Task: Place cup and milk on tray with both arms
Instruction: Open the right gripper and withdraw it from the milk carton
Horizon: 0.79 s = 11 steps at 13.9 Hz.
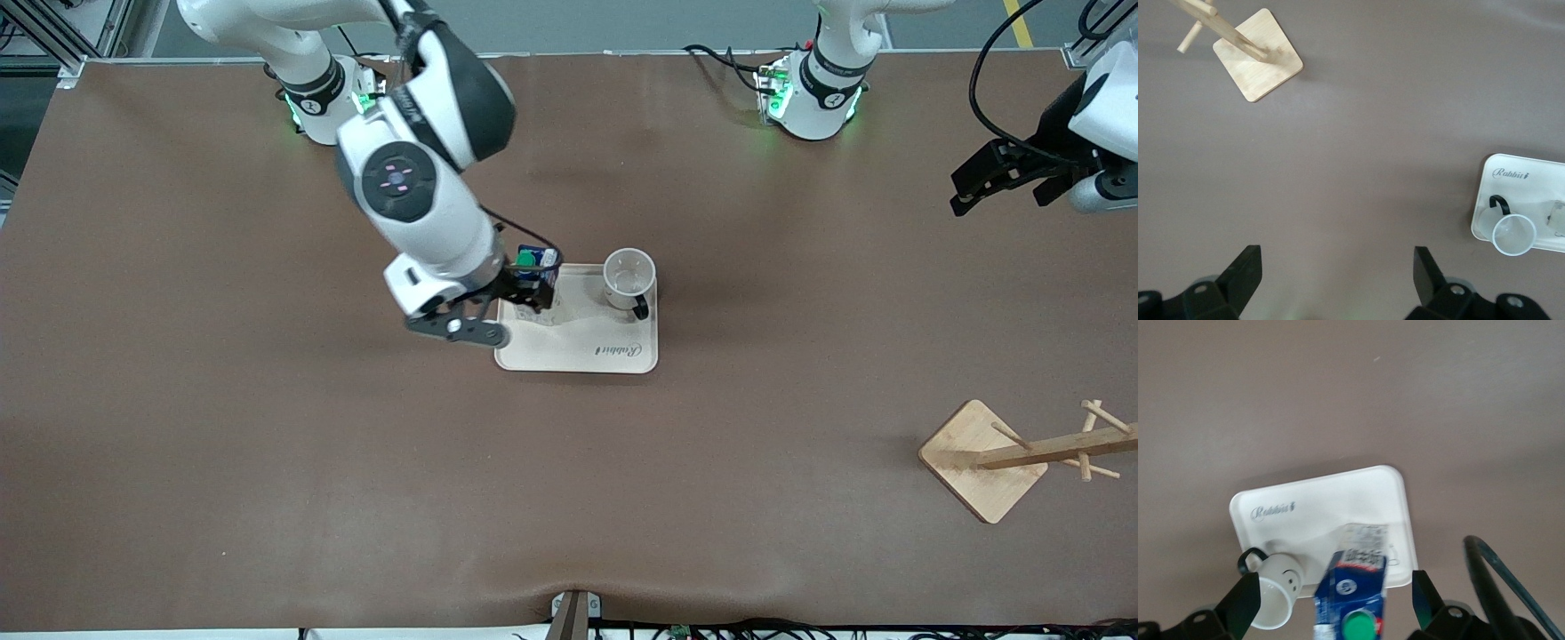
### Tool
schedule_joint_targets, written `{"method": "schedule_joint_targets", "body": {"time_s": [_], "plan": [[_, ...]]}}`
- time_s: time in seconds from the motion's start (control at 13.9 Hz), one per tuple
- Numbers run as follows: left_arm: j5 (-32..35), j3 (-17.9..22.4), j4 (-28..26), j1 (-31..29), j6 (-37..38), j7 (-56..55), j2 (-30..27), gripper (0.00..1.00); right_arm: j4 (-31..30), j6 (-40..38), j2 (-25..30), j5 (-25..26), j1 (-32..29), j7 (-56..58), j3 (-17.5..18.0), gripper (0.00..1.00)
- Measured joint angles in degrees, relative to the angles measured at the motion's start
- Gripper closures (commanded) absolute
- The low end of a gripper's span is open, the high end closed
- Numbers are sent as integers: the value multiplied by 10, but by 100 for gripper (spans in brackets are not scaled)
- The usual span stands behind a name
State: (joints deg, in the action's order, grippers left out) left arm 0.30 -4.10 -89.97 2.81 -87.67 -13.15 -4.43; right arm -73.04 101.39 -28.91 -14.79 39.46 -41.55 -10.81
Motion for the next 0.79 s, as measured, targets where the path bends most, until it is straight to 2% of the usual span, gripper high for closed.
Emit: {"method": "schedule_joint_targets", "body": {"time_s": [0.14, 0.43, 0.79], "plan": [[-1, 0, 0, 0, 0, 0, 0, 0, 11, -16, 11, 11, -40, 25, -1, 0], [-1, 0, 0, 1, 0, 0, 0, 0, 16, -95, 68, 88, -87, 88, -6, 0], [-1, 0, 0, 0, 0, 0, 0, 0, 11, -171, 127, 137, -126, 269, -30, 0]]}}
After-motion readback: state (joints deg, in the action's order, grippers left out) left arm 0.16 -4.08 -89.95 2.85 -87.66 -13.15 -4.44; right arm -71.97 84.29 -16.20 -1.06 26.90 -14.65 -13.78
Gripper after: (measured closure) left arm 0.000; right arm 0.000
